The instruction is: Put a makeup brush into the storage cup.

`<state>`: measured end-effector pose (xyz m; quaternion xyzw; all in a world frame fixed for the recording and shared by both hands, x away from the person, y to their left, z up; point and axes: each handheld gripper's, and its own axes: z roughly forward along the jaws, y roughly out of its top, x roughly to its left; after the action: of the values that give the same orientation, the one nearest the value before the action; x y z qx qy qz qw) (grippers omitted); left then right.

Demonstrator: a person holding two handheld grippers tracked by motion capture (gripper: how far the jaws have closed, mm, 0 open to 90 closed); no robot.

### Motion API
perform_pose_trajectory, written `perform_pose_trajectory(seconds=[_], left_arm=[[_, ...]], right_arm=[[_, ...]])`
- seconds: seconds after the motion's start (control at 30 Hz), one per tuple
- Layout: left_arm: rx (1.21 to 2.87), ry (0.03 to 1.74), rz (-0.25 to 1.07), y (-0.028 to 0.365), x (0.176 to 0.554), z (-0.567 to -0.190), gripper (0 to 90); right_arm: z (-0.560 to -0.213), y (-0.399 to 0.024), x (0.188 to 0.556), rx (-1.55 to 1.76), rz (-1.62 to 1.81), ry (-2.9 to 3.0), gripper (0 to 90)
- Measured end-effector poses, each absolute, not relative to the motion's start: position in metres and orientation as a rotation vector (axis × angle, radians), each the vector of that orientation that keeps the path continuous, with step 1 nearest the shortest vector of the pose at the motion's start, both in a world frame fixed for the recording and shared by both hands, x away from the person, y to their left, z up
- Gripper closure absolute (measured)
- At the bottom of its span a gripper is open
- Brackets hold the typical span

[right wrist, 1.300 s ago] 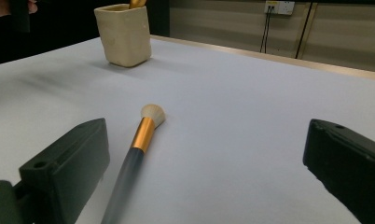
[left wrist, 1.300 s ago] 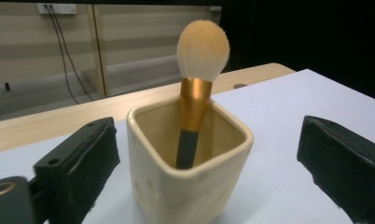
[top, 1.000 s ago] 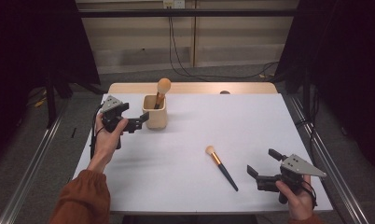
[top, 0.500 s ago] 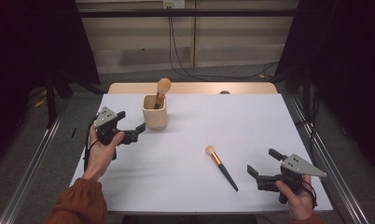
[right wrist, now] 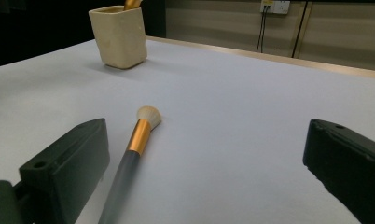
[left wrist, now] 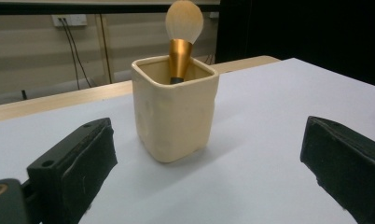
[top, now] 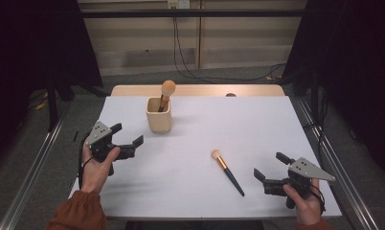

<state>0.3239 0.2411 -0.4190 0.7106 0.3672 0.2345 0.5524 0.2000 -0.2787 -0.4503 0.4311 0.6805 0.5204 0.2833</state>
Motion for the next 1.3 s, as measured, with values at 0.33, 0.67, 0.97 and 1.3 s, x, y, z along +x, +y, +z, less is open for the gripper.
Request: perform_pose_trajectory(seconds=[0.33,0.67,0.97,1.3], left_arm=[[1.687,0.893,0.557,0.253,0.305,-0.422,3.4],[1.688,0.888,0.562,0.256,0.286,-0.424,3.6],[1.707,0.881,0.568,0.254,0.268,-0.428,3.5],[1.703,0.861,0.593,0.258,0.250,-0.433,4.1]], right_arm=[[-0.450,-0.275,0.203,1.153,1.392,1.826,0.2],[-0.450,-0.278,0.200,1.157,1.395,1.818,0.2],[-0.450,-0.279,0.199,1.149,1.390,1.820,0.2],[-0.450,-0.280,0.198,1.147,1.390,1.821,0.2]])
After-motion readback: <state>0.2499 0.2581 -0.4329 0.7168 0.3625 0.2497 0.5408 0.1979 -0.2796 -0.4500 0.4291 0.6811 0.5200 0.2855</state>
